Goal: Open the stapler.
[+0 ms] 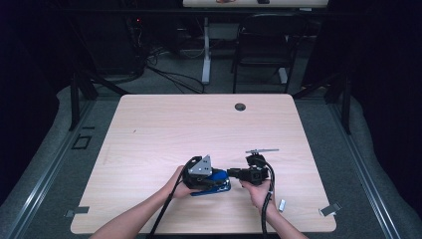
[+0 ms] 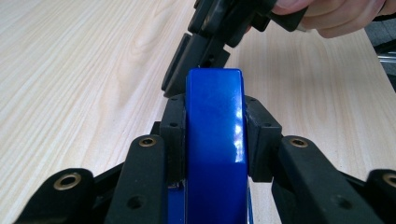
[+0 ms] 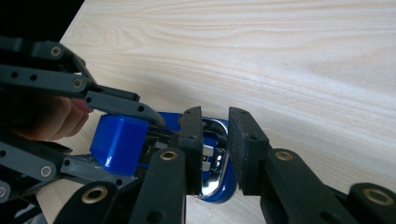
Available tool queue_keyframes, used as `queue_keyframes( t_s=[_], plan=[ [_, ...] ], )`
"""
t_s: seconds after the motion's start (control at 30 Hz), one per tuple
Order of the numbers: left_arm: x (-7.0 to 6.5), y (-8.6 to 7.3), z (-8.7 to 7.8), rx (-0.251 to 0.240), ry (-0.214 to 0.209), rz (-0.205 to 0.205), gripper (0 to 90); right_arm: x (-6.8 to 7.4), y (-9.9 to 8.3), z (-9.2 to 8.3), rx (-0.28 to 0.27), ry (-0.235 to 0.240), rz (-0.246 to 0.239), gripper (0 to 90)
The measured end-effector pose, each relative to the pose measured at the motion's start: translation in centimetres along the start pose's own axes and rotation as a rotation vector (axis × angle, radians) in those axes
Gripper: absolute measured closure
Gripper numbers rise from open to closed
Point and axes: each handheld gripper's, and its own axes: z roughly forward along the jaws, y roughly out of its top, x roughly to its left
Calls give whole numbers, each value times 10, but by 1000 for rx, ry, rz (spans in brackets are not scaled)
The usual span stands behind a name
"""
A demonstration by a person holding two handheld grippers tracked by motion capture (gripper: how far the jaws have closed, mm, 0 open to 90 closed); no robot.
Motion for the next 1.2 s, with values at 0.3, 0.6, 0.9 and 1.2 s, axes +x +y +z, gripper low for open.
queue_keyframes(
  t_s=[0.3, 0.6, 0.9, 1.2],
  plan=[
    [5, -1, -6, -26, -5, -25, 660, 5, -2, 6, 49, -15, -41, 809],
    [3, 4, -14, 0, 22, -4, 656, 8, -2, 7, 58, -41, -75, 828],
    [-2, 9, -18, 38, 62, -7, 655, 9, -2, 9, 81, -75, -104, 850],
    [-3, 14, -19, 75, 78, -6, 653, 11, -2, 11, 93, -98, -129, 855]
  ],
)
